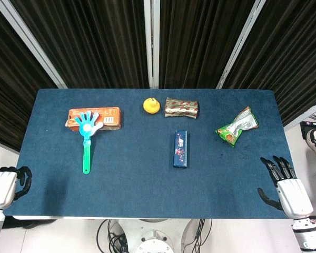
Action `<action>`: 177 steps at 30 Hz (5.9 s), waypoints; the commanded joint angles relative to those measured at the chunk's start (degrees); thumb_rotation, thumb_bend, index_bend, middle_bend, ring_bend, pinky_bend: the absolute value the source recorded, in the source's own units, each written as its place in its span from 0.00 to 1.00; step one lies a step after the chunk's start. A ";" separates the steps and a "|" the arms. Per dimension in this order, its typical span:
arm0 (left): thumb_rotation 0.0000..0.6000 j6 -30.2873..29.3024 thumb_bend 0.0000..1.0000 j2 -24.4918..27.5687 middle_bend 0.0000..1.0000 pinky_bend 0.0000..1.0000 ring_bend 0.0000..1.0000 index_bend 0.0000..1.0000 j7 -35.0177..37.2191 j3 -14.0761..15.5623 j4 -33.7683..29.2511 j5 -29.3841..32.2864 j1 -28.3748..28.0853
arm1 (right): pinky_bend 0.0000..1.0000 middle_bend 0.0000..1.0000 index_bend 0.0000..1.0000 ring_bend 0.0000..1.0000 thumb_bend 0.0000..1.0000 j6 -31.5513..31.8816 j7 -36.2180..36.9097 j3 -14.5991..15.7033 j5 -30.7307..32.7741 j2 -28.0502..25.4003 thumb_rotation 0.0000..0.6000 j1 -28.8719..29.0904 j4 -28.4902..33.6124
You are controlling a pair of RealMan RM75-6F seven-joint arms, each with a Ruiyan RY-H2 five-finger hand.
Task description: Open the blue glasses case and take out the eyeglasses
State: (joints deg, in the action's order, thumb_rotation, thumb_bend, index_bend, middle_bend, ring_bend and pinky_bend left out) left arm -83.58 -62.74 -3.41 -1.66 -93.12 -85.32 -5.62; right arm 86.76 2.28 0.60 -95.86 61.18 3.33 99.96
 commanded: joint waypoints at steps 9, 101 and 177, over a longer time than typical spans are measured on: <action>1.00 -0.02 0.36 -0.15 0.69 0.48 0.52 0.69 -0.35 -0.11 -0.01 0.16 -0.02 | 0.00 0.16 0.08 0.00 0.28 -2.65 -0.44 -0.40 0.70 0.26 1.00 1.73 0.01; 1.00 0.50 0.36 0.43 0.69 0.48 0.52 0.69 1.35 0.05 0.00 0.23 -0.04 | 0.00 0.21 0.12 0.00 0.34 -43.46 -27.97 -7.98 49.53 27.38 1.00 53.92 -14.34; 1.00 0.19 0.36 0.40 0.69 0.48 0.52 0.69 1.27 0.15 -0.09 0.09 0.15 | 0.00 0.02 0.00 0.00 0.00 -36.63 -26.46 -4.74 39.29 25.51 1.00 48.04 -8.96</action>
State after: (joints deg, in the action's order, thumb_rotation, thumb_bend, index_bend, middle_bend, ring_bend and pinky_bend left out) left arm -83.37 -62.35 -2.16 -1.51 -93.22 -85.23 -5.48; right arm 51.31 -21.49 -2.84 -59.42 83.54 49.72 93.81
